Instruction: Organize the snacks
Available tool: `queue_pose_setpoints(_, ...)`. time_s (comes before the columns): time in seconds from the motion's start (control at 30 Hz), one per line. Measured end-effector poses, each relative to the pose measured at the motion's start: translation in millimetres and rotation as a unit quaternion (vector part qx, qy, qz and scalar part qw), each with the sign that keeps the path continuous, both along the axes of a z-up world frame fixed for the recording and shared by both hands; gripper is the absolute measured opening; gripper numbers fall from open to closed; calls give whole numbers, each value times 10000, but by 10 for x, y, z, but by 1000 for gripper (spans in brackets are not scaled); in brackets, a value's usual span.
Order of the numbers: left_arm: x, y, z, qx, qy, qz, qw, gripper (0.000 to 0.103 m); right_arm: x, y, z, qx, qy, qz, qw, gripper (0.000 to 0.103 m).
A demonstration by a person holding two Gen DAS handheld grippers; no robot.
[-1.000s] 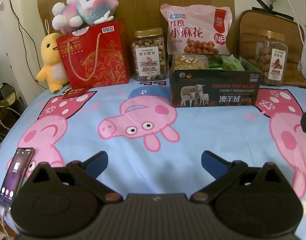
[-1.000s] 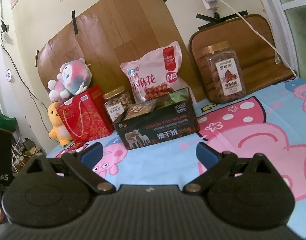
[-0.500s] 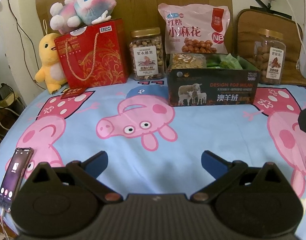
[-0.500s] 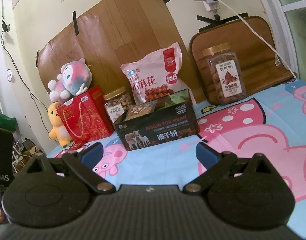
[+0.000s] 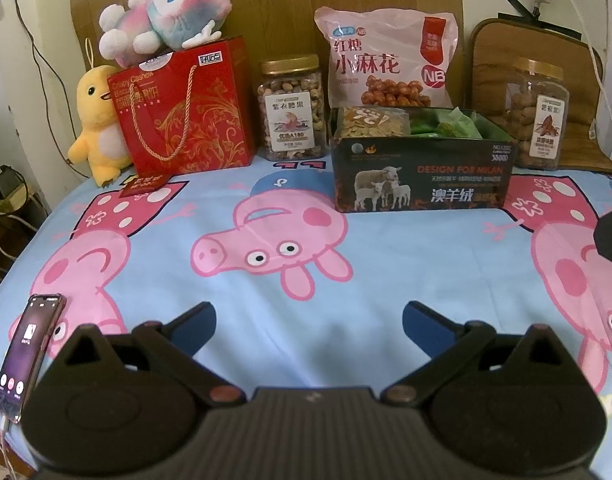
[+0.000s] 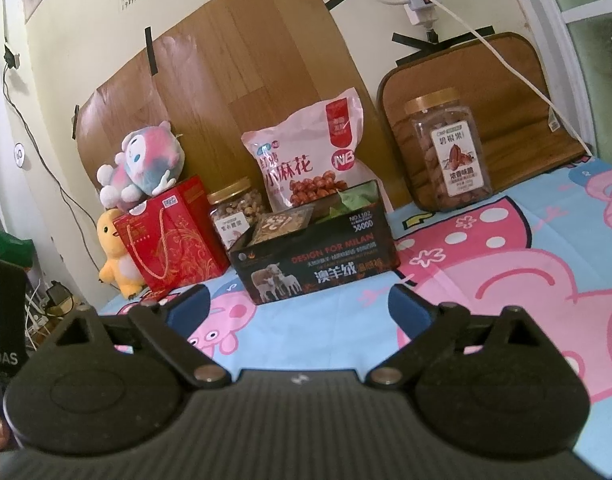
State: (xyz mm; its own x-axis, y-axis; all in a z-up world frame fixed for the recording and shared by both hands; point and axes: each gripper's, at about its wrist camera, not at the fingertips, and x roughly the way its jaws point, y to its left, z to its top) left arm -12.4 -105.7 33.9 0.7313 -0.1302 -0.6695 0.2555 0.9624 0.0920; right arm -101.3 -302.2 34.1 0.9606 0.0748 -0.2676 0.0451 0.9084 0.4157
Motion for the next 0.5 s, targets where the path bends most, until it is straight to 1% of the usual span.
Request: queue_pose_setpoints(0.5,5,-22,-12,29,46,-25,10000,103,2,-4,-41,42,22,-81,10000,98)
